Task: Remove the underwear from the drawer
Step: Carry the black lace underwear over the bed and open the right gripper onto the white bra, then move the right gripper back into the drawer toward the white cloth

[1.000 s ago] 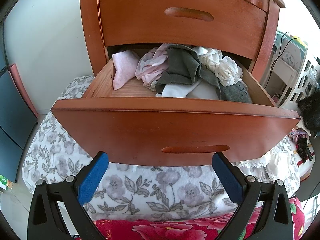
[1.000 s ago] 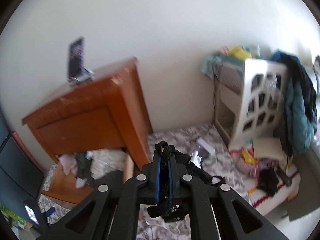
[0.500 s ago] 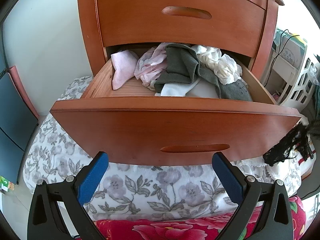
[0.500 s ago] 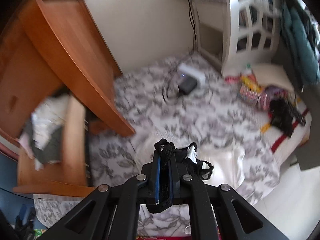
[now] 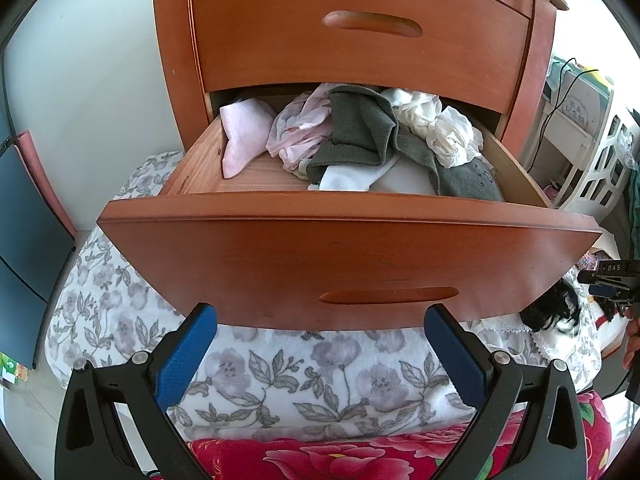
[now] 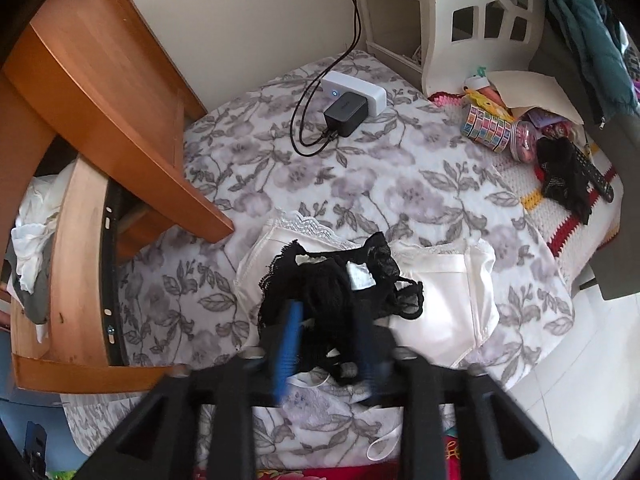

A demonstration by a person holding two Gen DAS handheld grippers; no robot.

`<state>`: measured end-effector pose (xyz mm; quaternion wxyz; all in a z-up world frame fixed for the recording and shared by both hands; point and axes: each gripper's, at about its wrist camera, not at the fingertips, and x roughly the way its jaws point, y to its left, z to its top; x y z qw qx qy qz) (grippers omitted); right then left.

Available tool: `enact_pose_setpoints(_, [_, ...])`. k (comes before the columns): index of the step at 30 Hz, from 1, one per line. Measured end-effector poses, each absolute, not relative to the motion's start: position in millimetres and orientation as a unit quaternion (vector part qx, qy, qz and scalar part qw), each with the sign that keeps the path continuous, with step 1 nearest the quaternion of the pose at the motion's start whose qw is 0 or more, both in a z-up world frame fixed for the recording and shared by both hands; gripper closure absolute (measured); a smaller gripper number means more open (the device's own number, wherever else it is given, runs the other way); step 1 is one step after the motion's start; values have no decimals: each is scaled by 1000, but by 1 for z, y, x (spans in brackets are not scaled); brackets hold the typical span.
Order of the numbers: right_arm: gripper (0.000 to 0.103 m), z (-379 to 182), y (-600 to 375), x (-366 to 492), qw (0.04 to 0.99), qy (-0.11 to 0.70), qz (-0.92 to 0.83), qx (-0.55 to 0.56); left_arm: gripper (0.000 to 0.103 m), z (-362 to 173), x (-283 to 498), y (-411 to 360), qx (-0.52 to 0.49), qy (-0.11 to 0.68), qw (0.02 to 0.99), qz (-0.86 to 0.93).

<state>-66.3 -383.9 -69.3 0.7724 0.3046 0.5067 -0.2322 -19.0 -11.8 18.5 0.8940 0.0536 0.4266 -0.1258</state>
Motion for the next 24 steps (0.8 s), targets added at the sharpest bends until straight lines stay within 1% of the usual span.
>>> enact_pose_setpoints(2, [58, -70, -383, -66, 773, 508, -231, 302, 0, 19, -19, -12, 54, 426, 894, -125])
enact_pose_setpoints(3, [54, -71, -383, -66, 773, 510, -229, 301, 0, 19, -19, -12, 54, 426, 894, -125])
enact_pose_setpoints(4, [45, -71, -383, -66, 772, 512, -227, 300, 0, 19, -19, -12, 54, 426, 894, -125])
enact_pose_setpoints(6, [37, -72, -382, -66, 773, 512, -226, 297, 0, 18, -19, -12, 53, 427, 894, -126])
enact_pose_setpoints(11, [26, -75, -381, -65, 771, 517, -222, 298, 0, 17, -18, -11, 50, 430, 892, -128])
enact_pose_setpoints(13, [18, -75, -380, -65, 774, 514, -221, 296, 0, 17, -19, -10, 51, 430, 892, -128])
enact_pose_setpoints(14, [15, -75, -380, -66, 775, 513, -220, 296, 0, 17, -18, -10, 51, 430, 892, -128])
enact_pose_setpoints(16, [0, -74, -378, -65, 778, 513, -219, 290, 0, 17, -18, -10, 50, 430, 892, -128])
enact_pose_setpoints(24, [0, -72, -379, -66, 780, 509, -224, 285, 0, 17, -18, -10, 51, 430, 892, -128])
